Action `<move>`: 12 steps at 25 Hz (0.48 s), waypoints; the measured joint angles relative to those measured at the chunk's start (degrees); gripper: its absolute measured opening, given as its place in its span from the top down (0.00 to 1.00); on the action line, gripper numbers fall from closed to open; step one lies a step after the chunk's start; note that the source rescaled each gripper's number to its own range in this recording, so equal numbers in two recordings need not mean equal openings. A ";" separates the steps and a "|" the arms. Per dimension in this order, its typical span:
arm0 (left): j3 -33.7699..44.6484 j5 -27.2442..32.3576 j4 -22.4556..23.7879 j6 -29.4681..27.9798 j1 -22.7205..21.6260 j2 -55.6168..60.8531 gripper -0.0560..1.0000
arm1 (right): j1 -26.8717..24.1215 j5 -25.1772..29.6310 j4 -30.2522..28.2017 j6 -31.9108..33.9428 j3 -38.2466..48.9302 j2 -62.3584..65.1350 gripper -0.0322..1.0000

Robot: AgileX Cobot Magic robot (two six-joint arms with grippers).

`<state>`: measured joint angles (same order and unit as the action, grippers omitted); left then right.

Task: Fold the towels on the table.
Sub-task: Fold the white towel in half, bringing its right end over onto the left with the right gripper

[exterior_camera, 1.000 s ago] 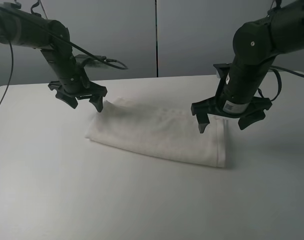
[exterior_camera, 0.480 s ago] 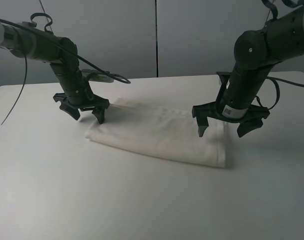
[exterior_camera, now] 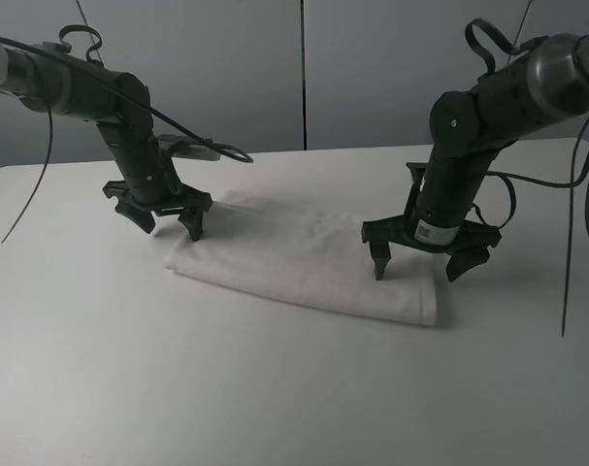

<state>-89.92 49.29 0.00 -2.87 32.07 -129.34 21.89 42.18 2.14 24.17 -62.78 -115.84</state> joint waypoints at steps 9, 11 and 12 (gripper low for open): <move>0.00 0.44 0.00 0.00 0.00 0.00 0.01 | 0.00 -0.52 0.23 -0.23 -0.47 -1.66 0.00; 0.00 0.44 0.00 0.00 0.00 0.00 0.01 | 0.00 -0.52 0.23 -0.66 -0.47 -1.88 0.02; 0.00 0.44 0.00 0.00 0.00 0.00 0.01 | 0.00 -0.64 0.23 -0.90 -0.60 -2.00 0.06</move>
<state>-89.92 49.73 0.00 -2.87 32.07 -129.34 21.89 41.53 2.37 23.28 -63.38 -117.84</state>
